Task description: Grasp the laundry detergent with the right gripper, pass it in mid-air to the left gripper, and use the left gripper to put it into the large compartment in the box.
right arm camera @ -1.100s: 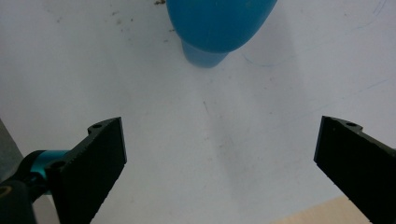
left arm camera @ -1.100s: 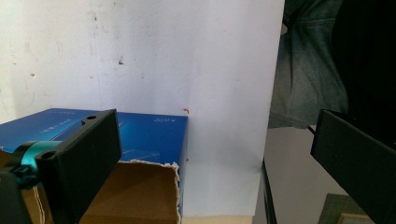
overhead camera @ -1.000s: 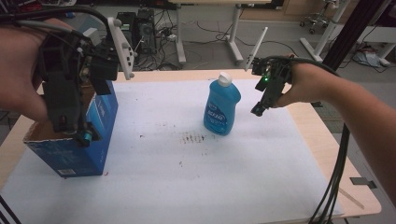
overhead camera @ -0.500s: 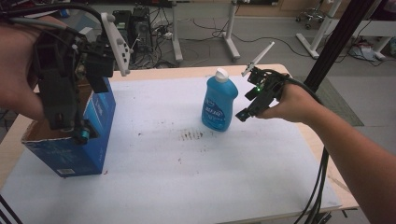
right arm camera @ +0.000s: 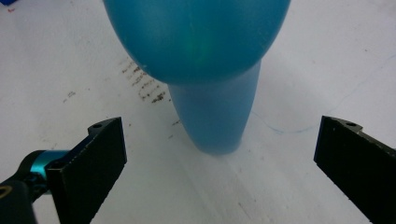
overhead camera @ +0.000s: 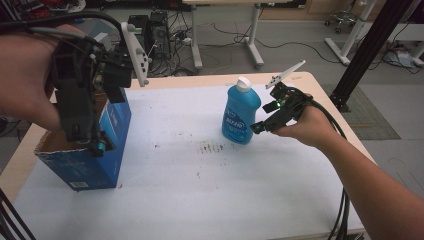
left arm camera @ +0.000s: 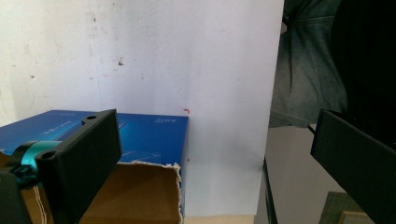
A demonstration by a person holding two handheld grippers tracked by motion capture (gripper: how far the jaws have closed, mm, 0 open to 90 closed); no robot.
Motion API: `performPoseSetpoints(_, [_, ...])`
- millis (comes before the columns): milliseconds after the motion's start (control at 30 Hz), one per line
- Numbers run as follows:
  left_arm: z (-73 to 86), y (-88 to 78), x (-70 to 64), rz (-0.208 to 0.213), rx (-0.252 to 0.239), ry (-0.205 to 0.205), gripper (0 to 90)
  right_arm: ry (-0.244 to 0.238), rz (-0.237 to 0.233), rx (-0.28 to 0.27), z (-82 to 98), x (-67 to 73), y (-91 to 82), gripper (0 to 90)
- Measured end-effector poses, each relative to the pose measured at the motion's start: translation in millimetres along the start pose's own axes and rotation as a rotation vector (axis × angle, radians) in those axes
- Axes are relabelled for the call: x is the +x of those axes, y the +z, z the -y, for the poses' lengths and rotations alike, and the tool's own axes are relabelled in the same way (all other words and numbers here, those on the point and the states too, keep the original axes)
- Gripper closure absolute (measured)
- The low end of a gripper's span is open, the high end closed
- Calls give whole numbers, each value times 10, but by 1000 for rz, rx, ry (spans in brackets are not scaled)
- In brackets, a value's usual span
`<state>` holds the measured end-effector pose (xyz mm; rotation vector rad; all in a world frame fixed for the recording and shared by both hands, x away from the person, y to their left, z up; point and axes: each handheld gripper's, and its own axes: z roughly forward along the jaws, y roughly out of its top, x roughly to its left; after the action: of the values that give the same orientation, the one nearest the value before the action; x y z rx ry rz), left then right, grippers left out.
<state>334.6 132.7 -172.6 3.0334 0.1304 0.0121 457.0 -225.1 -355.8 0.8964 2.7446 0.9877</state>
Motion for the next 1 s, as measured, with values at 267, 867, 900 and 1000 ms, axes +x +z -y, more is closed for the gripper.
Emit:
performPoseSetpoints(267, [13, -5, -10, -1, 3, -4, 18, 5, -7, -47, 3, 12, 96, 14])
performPoseSetpoints(867, [85, -11, -45, -3, 21, -16, 18, 42, 21, -215, 14, 22, 353, 14])
performPoseSetpoints(900, [88, -10, -47, -4, 22, -18, 18, 42, 26, -226, 17, 28, 373, 14])
performPoseSetpoints(1000, [98, -11, -47, -4, 23, -19, 18, 43, 50, -261, 23, 52, 413, 15])
